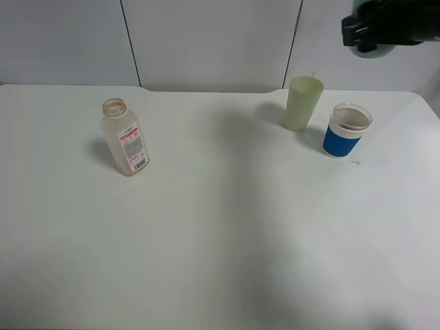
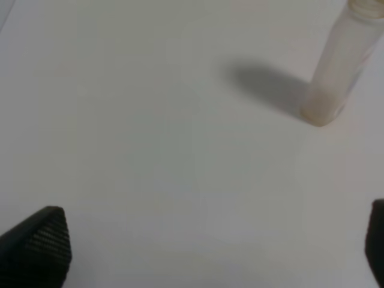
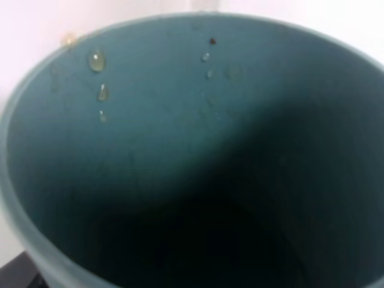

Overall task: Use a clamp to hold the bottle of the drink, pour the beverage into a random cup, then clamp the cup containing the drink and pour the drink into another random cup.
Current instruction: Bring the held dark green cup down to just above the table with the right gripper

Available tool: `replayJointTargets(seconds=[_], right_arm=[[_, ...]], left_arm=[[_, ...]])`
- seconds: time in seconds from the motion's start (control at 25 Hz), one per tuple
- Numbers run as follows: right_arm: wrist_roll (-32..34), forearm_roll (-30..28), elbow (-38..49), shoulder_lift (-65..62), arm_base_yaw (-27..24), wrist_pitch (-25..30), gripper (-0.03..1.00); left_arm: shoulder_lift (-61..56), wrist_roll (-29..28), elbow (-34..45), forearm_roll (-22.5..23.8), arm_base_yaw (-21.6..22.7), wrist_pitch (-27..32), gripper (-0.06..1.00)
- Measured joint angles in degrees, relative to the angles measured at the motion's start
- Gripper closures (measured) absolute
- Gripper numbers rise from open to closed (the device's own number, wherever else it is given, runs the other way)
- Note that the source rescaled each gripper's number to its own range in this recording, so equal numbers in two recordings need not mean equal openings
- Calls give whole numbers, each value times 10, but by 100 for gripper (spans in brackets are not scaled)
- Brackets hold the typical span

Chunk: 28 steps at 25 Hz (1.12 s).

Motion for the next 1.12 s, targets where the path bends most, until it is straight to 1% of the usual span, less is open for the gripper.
replayJointTargets(seconds=[0.04,0.12,0.16,0.2,0.28,0.32,0.44,0.56,0.68,0.76,0.84,0.96,1.12], right_arm=[[-28,33,0,0,0,-41,96],[-87,117,0,1,2,-105,96],[-132,157,0,1,2,-145,96],[-165,205,0,2,6,-173,96],[-249,292,0,6,18,-207,96],[-292,326,0,10,28,-216,96],[-423,454,0,29,63,-220,96],[-565,602,0,60,108,-220,96],[-695,718,0,108,157,-221,96],[-755,769,0,150,185,-231,96],[-778,801,0,191,208,-250,96],[-779,813,-1,248,230,-298,96],[-774,813,-1,308,245,-360,96]], left_arm=[[0,0,0,0,0,0,-5],[0,0,0,0,0,0,-5],[0,0,0,0,0,0,-5],[0,0,0,0,0,0,-5],[0,0,0,0,0,0,-5],[0,0,0,0,0,0,-5],[0,0,0,0,0,0,-5],[0,0,0,0,0,0,-5],[0,0,0,0,0,0,-5],[0,0,0,0,0,0,-5],[0,0,0,0,0,0,-5],[0,0,0,0,0,0,-5],[0,0,0,0,0,0,-5]])
